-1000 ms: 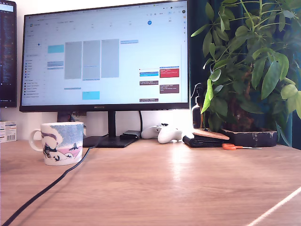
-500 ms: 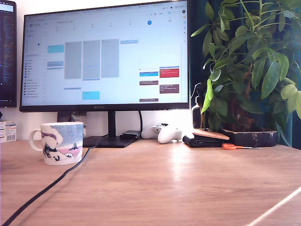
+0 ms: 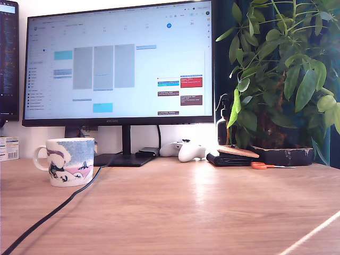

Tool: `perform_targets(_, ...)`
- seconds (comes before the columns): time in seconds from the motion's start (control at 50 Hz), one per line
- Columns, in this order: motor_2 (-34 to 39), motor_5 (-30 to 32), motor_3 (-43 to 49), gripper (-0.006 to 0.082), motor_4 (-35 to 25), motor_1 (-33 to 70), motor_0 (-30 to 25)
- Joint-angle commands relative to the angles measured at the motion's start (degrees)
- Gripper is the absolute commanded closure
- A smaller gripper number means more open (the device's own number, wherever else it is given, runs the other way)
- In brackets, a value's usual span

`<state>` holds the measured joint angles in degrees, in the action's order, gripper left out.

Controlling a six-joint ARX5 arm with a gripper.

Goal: Pick the blue coffee capsule and place it inside the blue coffee cup

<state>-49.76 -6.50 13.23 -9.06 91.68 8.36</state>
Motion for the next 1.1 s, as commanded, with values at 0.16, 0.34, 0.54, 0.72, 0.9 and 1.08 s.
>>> perform_targets(0.16, -6.2, -4.3, 0.5, 0.0605, -7.5, -4.4, -0.9)
perform_targets(0.34, -8.9, -7.6, 0.4, 0.0605, -12.8, -5.6, -5.4)
perform_targets(0.54, -9.0, -8.5, 0.0, 0.0604, -12.5, -5.5, -12.5)
perform_targets(0.72, -9.0, -8.5, 0.7, 0.0605, -11.9, -5.5, -16.3)
perform_targets(0.9, -9.0, -8.5, 2.1, 0.0603, -11.4, -5.5, -17.5)
perform_targets(1.08, -9.0, -7.8, 4.4, 0.0390, -11.2, -5.5, -17.7)
